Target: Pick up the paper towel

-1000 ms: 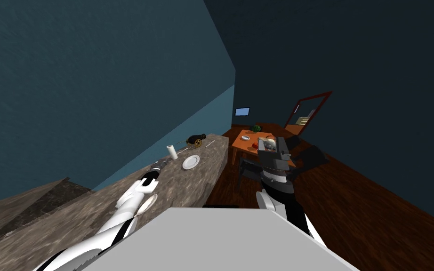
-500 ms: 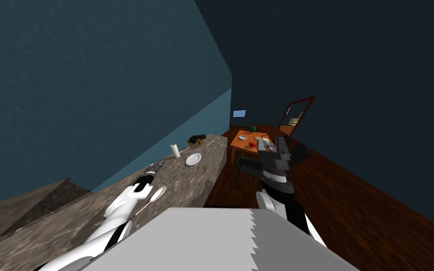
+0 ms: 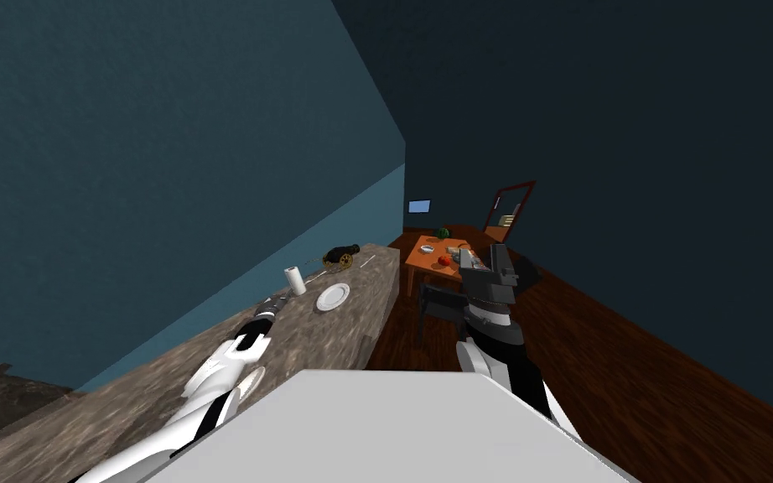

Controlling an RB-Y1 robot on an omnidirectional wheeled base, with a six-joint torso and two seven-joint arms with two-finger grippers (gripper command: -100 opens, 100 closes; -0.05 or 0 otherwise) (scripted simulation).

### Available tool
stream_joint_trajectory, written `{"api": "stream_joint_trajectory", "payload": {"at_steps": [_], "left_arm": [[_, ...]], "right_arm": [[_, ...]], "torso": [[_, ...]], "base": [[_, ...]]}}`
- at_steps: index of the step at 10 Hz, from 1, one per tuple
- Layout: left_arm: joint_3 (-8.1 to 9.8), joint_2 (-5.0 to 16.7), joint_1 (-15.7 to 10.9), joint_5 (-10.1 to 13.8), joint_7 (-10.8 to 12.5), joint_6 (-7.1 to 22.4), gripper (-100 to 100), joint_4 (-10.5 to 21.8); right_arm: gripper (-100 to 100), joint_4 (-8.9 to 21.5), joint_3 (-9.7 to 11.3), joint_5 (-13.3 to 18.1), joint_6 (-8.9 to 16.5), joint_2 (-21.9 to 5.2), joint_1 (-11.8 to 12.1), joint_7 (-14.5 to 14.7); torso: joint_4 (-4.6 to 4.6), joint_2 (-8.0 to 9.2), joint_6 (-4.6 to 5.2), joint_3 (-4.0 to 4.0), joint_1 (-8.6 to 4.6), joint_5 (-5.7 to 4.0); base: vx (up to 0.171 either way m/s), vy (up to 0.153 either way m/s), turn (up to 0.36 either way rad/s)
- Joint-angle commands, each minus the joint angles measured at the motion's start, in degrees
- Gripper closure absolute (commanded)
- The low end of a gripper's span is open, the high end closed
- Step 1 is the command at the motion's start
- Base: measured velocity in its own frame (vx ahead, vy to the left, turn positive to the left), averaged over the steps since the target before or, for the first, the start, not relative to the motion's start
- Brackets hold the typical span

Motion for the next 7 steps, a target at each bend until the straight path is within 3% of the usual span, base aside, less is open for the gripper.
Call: {"api": "stream_joint_trajectory", "payload": {"at_steps": [1, 2, 3, 4, 5, 7], "left_arm": [[1.55, -0.8, -0.2, -1.3, 1.2, -0.7, -100, 1.1], [1.03, -0.4, -0.4, -0.8, 0.5, -0.7, -100, 1.2], [1.12, -0.4, -0.4, -0.9, 0.6, -0.8, 0, 1.3], [1.11, -0.4, -0.4, -0.9, 0.6, -0.8, -100, 1.3], [1.11, -0.4, -0.4, -0.9, 0.6, -0.8, 100, 1.3], [1.1, -0.4, -0.4, -0.9, 0.6, -0.8, 100, 1.3]], "right_arm": [[0, 0.0, 0.0, 0.0, 0.0, 0.0, 0.0, 0.0], [0, 0.0, 0.0, 0.0, 0.0, 0.0, 0.0, 0.0], [0, 0.0, 0.0, 0.0, 0.0, 0.0, 0.0, 0.0], [0, 0.0, 0.0, 0.0, 0.0, 0.0, 0.0, 0.0], [0, 0.0, 0.0, 0.0, 0.0, 0.0, 0.0, 0.0], [0, 0.0, 0.0, 0.0, 0.0, 0.0, 0.0, 0.0]], "torso": [[0.0, 0.0, 0.0, 0.0, 0.0, 0.0], [-0.02, -0.06, -0.01, -0.04, 0.03, 0.0], [0.05, 0.37, -0.05, 0.18, 0.1, 0.01], [0.14, 0.72, -0.06, 0.39, 0.13, 0.02], [0.18, 0.87, -0.07, 0.49, 0.14, 0.02], [0.2, 0.97, -0.07, 0.55, 0.15, 0.02]], "base": [[0.268, -0.031, -0.106], [0.112, -0.01, -0.018], [0.022, -0.002, 0.002], [0.011, -0.001, -0.001], [0.0, 0.0, 0.0], [0.0, 0.0, 0.0]]}}
